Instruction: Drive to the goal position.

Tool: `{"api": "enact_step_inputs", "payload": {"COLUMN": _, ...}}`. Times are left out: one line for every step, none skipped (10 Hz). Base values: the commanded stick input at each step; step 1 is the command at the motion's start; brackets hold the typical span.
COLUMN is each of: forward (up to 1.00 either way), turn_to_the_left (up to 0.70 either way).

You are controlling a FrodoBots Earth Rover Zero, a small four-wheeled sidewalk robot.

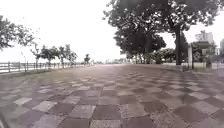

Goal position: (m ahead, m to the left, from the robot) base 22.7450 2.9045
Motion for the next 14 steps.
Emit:
{"api": "enact_step_inputs", "payload": {"forward": 1.0, "turn_to_the_left": 0.0}}
{"api": "enact_step_inputs", "payload": {"forward": 1.0, "turn_to_the_left": 0.0}}
{"api": "enact_step_inputs", "payload": {"forward": 1.0, "turn_to_the_left": 0.0}}
{"api": "enact_step_inputs", "payload": {"forward": 1.0, "turn_to_the_left": 0.0}}
{"api": "enact_step_inputs", "payload": {"forward": 1.0, "turn_to_the_left": 0.0}}
{"api": "enact_step_inputs", "payload": {"forward": 1.0, "turn_to_the_left": 0.26}}
{"api": "enact_step_inputs", "payload": {"forward": 1.0, "turn_to_the_left": 0.18}}
{"api": "enact_step_inputs", "payload": {"forward": 1.0, "turn_to_the_left": 0.03}}
{"api": "enact_step_inputs", "payload": {"forward": 1.0, "turn_to_the_left": 0.0}}
{"api": "enact_step_inputs", "payload": {"forward": 1.0, "turn_to_the_left": 0.0}}
{"api": "enact_step_inputs", "payload": {"forward": 1.0, "turn_to_the_left": 0.0}}
{"api": "enact_step_inputs", "payload": {"forward": 1.0, "turn_to_the_left": 0.0}}
{"api": "enact_step_inputs", "payload": {"forward": 1.0, "turn_to_the_left": 0.0}}
{"api": "enact_step_inputs", "payload": {"forward": 1.0, "turn_to_the_left": 0.0}}
